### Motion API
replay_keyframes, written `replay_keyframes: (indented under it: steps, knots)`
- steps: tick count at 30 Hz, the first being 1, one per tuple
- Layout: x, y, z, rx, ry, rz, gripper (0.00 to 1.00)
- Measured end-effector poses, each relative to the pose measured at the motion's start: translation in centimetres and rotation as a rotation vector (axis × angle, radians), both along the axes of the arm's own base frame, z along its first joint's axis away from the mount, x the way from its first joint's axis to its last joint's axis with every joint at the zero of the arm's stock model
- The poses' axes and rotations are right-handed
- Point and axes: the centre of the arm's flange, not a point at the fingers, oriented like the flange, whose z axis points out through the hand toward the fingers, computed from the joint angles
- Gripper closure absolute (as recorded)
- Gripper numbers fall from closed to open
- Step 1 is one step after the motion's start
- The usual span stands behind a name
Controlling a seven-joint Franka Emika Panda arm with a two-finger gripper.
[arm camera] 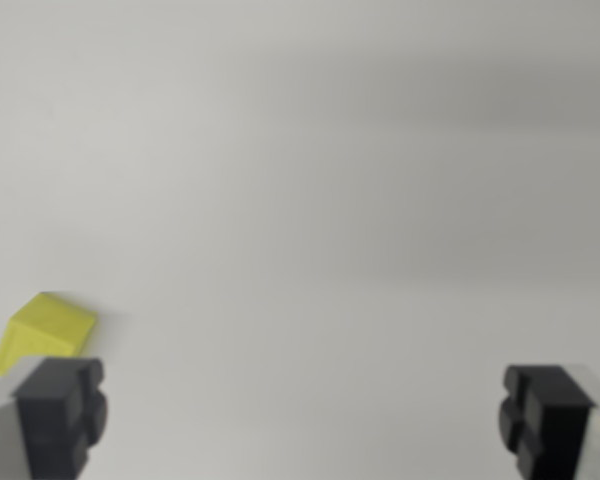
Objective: Pick yellow cube
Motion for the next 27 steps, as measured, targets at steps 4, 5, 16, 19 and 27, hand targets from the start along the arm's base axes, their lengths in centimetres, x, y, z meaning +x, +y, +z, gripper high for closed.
replay_keyframes:
  steps: [4, 5, 16, 19, 27]
  knots:
    - [0.0, 0.0, 0.0, 0.000, 0.000, 0.000, 0.00]
    - [0.0, 0.0, 0.0, 0.000, 0.000, -0.002, 0.00]
    - [-1.4, 1.7, -2.3, 0.004, -0.001, -0.050, 0.00]
    - [-1.9, 2.3, -3.1, 0.005, -0.001, -0.064, 0.00]
    - [-3.0, 3.8, -5.1, 0.009, -0.002, -0.099, 0.00]
